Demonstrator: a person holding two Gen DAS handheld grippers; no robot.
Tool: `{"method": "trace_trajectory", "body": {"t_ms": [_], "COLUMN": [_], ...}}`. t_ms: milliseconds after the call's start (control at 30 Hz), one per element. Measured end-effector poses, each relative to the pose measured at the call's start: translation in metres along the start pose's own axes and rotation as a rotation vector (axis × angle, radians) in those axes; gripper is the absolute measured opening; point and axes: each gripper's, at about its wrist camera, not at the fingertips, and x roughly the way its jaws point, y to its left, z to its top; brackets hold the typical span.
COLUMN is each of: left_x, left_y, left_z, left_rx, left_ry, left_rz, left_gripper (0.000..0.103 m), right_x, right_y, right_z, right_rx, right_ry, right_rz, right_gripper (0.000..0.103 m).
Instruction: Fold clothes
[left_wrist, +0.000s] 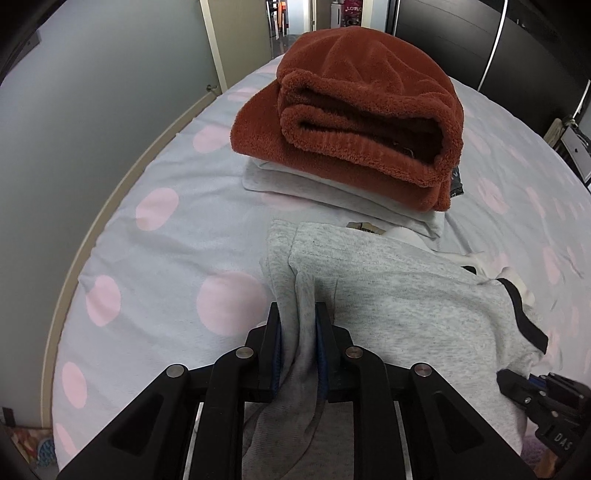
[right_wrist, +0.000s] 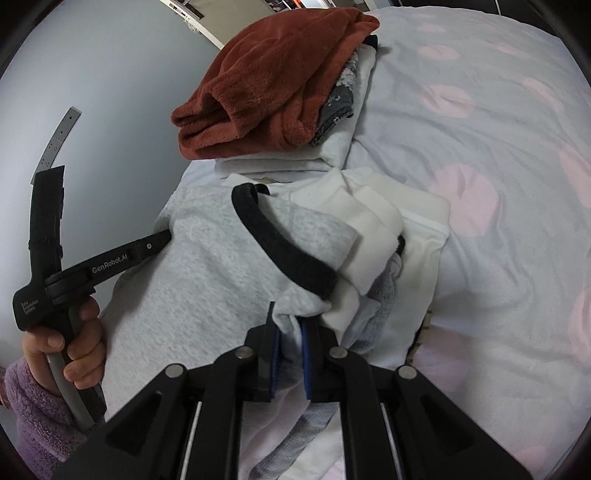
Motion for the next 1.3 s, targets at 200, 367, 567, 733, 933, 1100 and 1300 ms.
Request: {"method": "trace_trajectory", "body": {"t_ms": [200,367,567,733,933,1100,1300], "left_x": [-0.03,-0.074,-0.114,-0.131,-0.112,-0.068,-0.051], "left_y": [0.017,0.039,0.048,0.028,0.024,0.034,0.025], "left_z": [0.0,-0.003,-0.033,-0.068,-0.101,-0.113,-0.123], "left_rx": [-0.05,-0.102,-0.094,0.01,0.032,-0.032,0.018], "left_ry": [-0.039,-0.086,-0.092,-0.072,-0.019,0.072,0.087], "left_rz": [0.027,0.086,0.114,0.16,0.188,0.189,0.258], "left_gripper": [0.042,0.043,0.043,0.041,0.035,0.035,0.03], "right_x": [-0.017,-0.046,-0.078,-0.089,-0.066,-0.034,-0.018], "right_y": [-0.007,-0.015,-0.005,0.027,0.064,0.076,0.084], "right_z": [0.005,0.002,-0.011,-0.039,-0.072,-0.086,-0.09], "right_rx": [0.04,0.078,0.027,-0.113,-0.287,-0.387,-0.459], "right_ry": [0.009,-0.027,-0.077,-0.07,-0.008,0.038,0.066], "right_rz": [0.006,-0.019,-0.025,0.048,0.062,0.035,0.0], "right_gripper": [0.017,0.028,0.028,0.025,0.023,0.023,0.022]}}
